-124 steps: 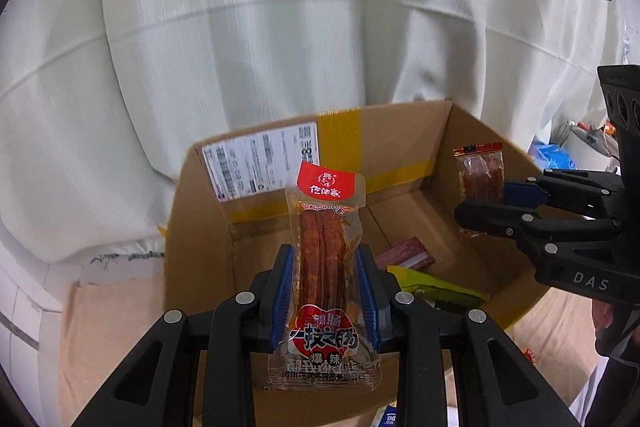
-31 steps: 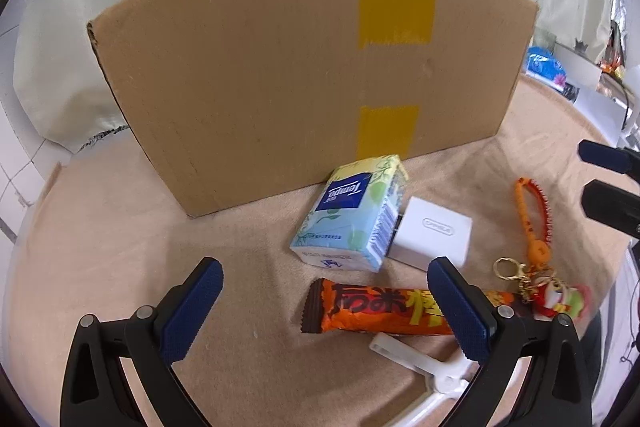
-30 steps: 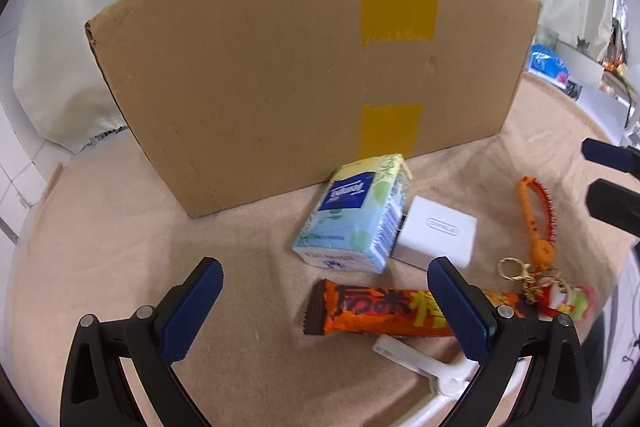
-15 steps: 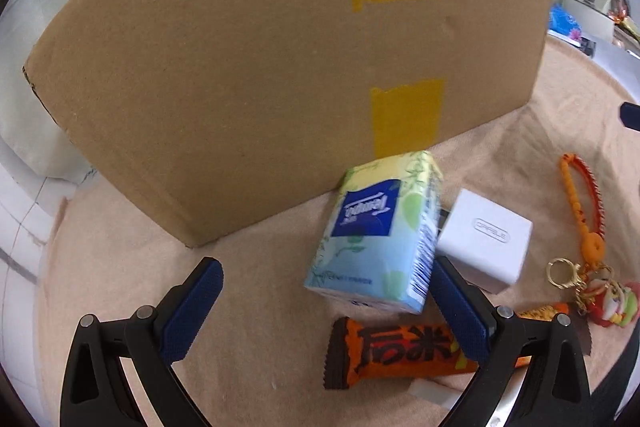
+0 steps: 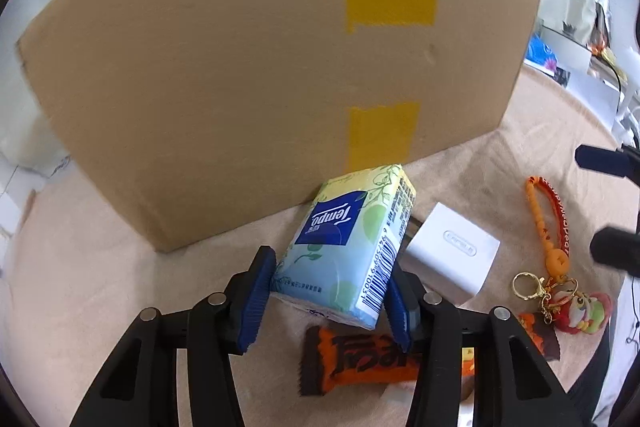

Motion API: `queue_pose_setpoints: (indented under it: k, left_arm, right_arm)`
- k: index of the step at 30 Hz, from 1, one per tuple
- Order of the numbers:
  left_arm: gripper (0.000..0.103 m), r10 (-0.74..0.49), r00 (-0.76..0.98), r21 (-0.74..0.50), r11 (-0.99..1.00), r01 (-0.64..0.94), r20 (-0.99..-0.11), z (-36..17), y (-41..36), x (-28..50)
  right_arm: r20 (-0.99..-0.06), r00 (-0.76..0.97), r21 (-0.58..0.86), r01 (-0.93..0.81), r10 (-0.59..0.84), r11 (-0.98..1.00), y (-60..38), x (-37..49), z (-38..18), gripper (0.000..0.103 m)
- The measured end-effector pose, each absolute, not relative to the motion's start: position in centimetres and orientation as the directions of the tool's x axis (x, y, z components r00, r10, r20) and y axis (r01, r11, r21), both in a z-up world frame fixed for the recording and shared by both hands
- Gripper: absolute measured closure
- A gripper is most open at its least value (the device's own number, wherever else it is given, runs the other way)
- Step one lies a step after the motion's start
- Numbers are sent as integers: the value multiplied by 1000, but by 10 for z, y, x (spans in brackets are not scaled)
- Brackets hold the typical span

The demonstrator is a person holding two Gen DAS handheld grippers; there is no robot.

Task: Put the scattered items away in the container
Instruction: 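Grasp the Tempo tissue pack with the left tool while the right tool grasps the white charger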

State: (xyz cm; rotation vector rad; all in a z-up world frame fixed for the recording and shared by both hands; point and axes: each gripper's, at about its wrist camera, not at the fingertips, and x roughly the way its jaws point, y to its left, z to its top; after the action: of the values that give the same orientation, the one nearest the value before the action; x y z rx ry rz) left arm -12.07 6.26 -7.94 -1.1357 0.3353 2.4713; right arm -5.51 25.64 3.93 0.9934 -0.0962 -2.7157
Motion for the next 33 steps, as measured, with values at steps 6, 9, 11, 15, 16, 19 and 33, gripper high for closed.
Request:
queue_pose_setpoints:
  k: [6, 9, 11, 15, 16, 19, 33]
  left_arm:
    - [51, 265, -611, 18, -909, -416, -746, -75, 41, -102]
    - [51, 254, -629, 13, -922, -388, -735, -71, 22, -98]
    - [51, 251, -633, 5, -928, -373, -732, -70, 14, -95]
    - [51, 244, -634, -1, -934, -358, -734, -71, 7, -94]
    - [51, 244, -634, -3, -934, -357, -734, -71, 4, -94]
    - [51, 248, -625, -11, -933, -359, -740, -71, -1, -96]
    - [51, 255, -627, -22, -935, -354, -736, -72, -11, -98]
  right_arm:
    - [-642, -700, 139, 295, -313, -945, 225, -66, 36, 0]
    - [-654, -686, 129, 313, -318, -941, 209, -76, 33, 0]
    - [-660, -682, 126, 311, -314, -942, 203, -81, 29, 0]
    - [-678, -668, 117, 315, -308, -942, 196, -89, 22, 0]
    - [-679, -666, 121, 314, -309, -942, 195, -90, 21, 0]
    - [-688, -656, 112, 325, -310, -939, 189, -93, 20, 0]
    - [-801, -574, -21, 315, -172, -949, 168, -114, 4, 42]
